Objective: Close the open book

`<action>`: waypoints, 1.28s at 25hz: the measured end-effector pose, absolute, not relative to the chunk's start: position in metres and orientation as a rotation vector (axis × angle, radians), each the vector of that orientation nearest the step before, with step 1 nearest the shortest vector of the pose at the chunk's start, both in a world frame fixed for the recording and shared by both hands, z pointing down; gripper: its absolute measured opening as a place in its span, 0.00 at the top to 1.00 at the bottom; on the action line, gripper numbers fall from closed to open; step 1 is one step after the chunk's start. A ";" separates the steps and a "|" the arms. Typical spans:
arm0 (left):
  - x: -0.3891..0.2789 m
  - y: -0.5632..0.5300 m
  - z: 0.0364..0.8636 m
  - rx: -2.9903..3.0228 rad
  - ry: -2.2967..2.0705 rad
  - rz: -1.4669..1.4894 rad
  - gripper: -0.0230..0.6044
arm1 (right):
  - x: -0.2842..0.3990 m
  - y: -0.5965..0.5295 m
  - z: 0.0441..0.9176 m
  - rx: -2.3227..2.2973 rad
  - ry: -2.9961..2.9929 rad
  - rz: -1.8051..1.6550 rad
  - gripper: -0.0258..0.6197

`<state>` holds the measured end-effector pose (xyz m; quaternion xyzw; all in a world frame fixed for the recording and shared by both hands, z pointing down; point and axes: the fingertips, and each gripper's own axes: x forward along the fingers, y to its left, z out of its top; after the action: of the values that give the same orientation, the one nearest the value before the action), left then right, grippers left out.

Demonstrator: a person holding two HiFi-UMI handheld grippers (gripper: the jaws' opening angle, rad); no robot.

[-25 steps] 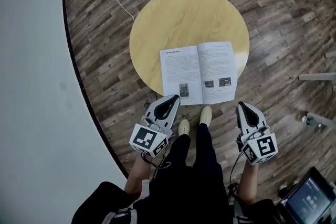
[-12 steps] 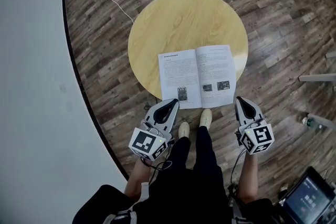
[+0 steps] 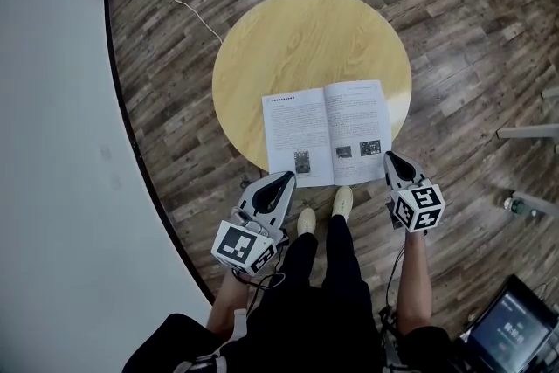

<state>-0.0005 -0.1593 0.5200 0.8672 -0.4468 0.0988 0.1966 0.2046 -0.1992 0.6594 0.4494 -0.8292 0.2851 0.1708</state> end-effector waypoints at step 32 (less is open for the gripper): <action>-0.003 -0.163 0.533 2.392 -1.257 0.293 0.97 | 0.218 -0.193 0.731 1.207 -2.187 1.106 0.47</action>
<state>-0.0028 -0.1635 0.5335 0.8603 -0.4522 0.1054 0.2103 0.2180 -0.1927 0.7305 0.4327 -0.7837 0.3965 0.2034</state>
